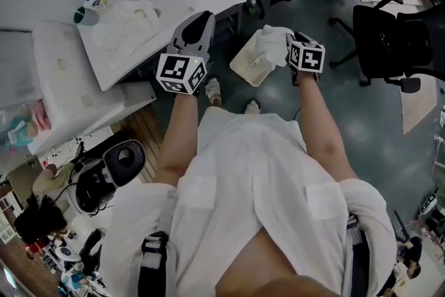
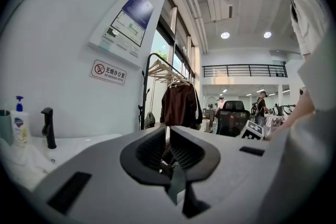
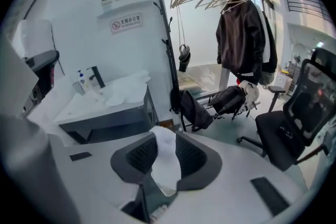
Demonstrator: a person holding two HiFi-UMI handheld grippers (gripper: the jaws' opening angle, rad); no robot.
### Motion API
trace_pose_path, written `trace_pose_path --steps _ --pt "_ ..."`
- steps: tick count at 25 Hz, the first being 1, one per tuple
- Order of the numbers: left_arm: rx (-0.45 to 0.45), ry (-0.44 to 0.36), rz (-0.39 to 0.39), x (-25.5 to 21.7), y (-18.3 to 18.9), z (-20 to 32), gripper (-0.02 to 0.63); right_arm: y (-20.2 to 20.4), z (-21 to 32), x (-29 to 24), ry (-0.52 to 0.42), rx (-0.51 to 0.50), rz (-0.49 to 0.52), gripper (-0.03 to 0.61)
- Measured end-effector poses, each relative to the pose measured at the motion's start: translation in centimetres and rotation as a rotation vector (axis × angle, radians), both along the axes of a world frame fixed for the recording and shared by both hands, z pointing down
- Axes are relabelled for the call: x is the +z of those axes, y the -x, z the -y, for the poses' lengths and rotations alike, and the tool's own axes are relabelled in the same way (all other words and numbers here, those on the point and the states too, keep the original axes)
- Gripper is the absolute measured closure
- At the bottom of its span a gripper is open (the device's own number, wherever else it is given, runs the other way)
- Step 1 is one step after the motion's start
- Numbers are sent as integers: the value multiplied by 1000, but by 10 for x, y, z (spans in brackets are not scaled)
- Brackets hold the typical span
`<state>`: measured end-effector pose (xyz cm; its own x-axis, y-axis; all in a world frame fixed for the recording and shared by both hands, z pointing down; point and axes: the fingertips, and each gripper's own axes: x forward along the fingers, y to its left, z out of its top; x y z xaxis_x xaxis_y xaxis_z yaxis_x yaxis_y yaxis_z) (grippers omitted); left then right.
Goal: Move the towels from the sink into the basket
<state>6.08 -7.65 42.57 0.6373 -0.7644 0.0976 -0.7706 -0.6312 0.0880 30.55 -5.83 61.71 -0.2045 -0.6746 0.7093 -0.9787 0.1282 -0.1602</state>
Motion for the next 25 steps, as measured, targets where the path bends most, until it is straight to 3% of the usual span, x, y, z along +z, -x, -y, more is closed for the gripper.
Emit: trace_pose_path --steps 4,9,16,20,25 --pt "6 0 2 -2 -5 1 581 1 -7 11 43 -61 -71 466" --pt "11 -2 -2 0 -7 3 581 6 11 -15 -69 -110 -120 462" --pt "7 -7 -13 -4 -10 3 581 8 17 -68 -231 -86 18 442" --pt "-1 -21 -19 -10 -10 3 581 9 19 -119 -407 -83 133 440" --pt "-21 -40 -24 -18 -3 1 581 11 18 -178 -597 -121 179 440"
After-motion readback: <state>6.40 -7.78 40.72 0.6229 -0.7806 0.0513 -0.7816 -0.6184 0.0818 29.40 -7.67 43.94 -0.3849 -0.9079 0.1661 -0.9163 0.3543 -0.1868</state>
